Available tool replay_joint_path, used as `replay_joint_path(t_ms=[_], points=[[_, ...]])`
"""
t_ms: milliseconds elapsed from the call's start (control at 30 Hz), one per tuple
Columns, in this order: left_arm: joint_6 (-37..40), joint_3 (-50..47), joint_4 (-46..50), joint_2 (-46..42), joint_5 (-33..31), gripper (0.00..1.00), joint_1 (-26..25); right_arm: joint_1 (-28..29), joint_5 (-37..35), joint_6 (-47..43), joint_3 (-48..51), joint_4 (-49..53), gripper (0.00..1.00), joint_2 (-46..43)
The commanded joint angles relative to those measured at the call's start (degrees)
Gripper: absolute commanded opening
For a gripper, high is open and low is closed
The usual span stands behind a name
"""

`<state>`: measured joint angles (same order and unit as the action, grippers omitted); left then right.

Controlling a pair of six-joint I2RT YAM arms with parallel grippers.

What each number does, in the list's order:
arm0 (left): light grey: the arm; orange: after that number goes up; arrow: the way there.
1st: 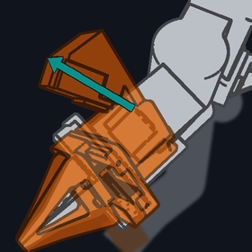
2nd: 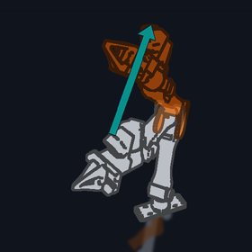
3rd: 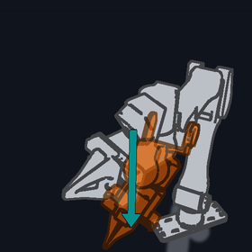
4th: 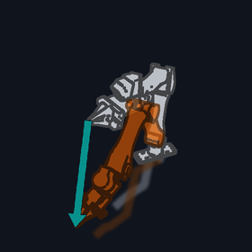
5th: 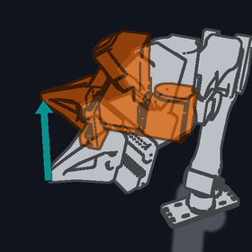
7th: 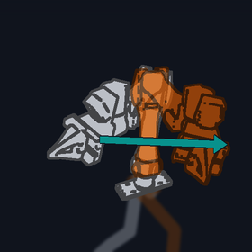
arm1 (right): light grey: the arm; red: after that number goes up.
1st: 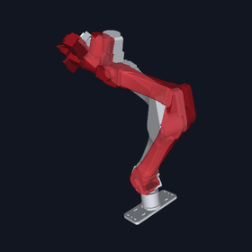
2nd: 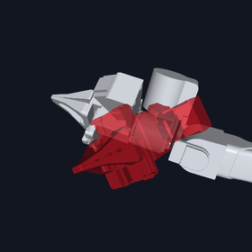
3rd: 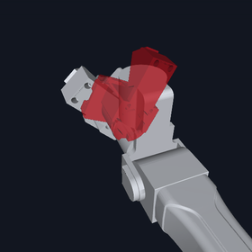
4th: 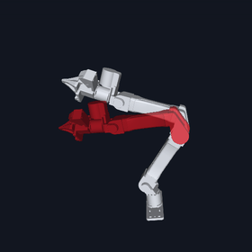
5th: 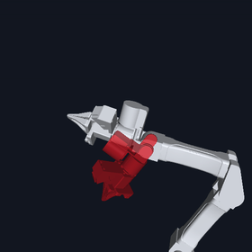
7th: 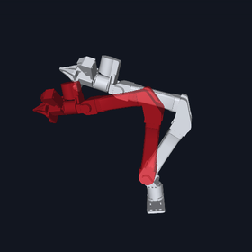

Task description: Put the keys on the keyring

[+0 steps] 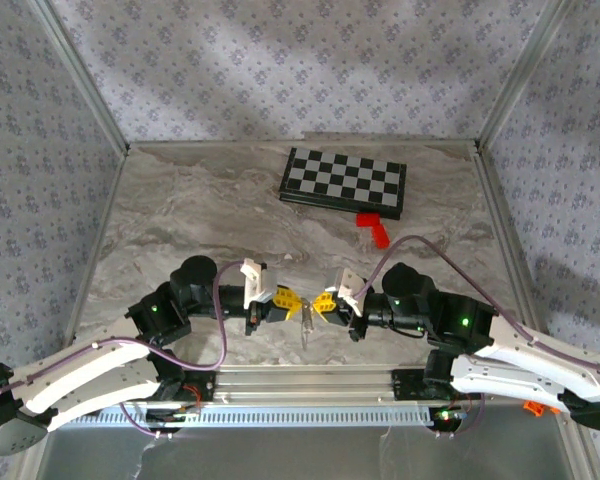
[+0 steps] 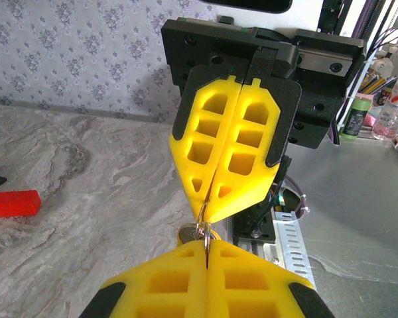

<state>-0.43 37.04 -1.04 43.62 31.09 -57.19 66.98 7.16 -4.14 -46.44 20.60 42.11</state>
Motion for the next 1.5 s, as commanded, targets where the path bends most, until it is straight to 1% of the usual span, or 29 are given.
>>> replay_joint_path(t_ms=[0, 500, 1467], points=[[1.11, 2.77, -0.66, -0.11, 1.34, 0.00, -0.47, -0.36, 0.84, -0.60, -1.37, -1.40, 0.00, -0.10], [1.59, 2.95, 0.10, -0.44, 0.31, 0.00, -0.49, -0.30, 1.02, -0.52, -2.17, 0.87, 0.00, -0.62], [1.94, 3.33, 0.08, 0.35, 0.24, 0.00, -0.56, -0.21, 1.66, -0.61, -2.89, 1.08, 0.00, 0.17]])
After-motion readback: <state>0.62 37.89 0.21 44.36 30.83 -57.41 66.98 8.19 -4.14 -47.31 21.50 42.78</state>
